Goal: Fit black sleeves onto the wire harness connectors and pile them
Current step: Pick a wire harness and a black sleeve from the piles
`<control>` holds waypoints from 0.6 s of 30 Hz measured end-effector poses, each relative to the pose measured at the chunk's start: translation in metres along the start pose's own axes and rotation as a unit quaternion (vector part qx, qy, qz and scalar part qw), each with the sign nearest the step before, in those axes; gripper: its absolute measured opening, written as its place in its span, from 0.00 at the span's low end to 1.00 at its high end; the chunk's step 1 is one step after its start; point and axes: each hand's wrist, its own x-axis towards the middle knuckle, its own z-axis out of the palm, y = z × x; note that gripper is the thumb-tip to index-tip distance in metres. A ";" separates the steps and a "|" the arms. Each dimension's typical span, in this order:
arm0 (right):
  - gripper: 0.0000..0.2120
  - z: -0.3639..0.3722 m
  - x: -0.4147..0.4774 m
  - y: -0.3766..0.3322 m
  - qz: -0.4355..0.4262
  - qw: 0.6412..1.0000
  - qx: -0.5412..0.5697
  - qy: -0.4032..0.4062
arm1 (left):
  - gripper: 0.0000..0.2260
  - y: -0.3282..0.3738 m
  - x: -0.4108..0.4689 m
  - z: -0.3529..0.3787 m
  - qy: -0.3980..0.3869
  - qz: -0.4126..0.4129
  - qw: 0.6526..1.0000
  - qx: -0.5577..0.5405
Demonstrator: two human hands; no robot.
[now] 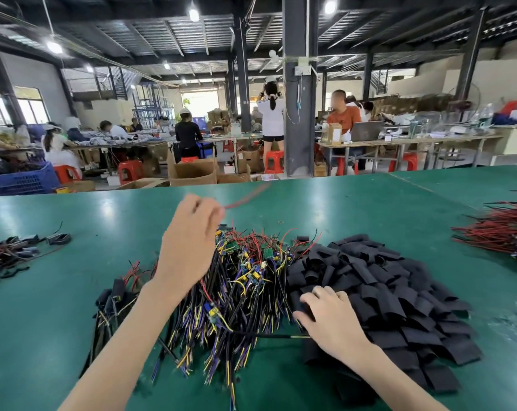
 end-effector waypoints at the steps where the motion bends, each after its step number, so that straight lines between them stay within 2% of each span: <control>1: 0.19 0.002 0.002 -0.002 0.018 1.000 -0.021 -0.015 | 0.08 0.001 -0.011 0.000 -0.018 0.023 0.998 0.050; 3: 0.24 0.004 0.006 -0.003 0.038 0.998 -0.051 -0.030 | 0.05 0.002 -0.033 0.002 -0.039 0.053 0.990 0.125; 5: 0.24 0.005 0.009 -0.001 0.039 0.996 -0.064 -0.042 | 0.02 -0.004 -0.055 0.008 -0.068 0.065 0.984 0.152; 8: 0.20 0.003 0.009 0.001 0.039 0.997 -0.056 -0.042 | 0.11 -0.019 -0.080 0.024 -0.104 0.071 0.977 0.170; 12: 0.14 -0.006 0.007 0.002 0.012 0.998 -0.055 -0.030 | 0.13 -0.026 -0.095 0.035 -0.047 0.093 0.981 0.162; 15: 0.10 -0.018 0.007 0.006 0.017 0.996 0.081 0.037 | 0.21 -0.026 -0.100 0.038 -0.032 0.098 0.984 0.147; 18: 0.07 -0.034 0.005 0.011 0.050 0.963 0.251 0.088 | 0.22 -0.023 -0.106 0.038 -0.042 0.092 0.987 0.123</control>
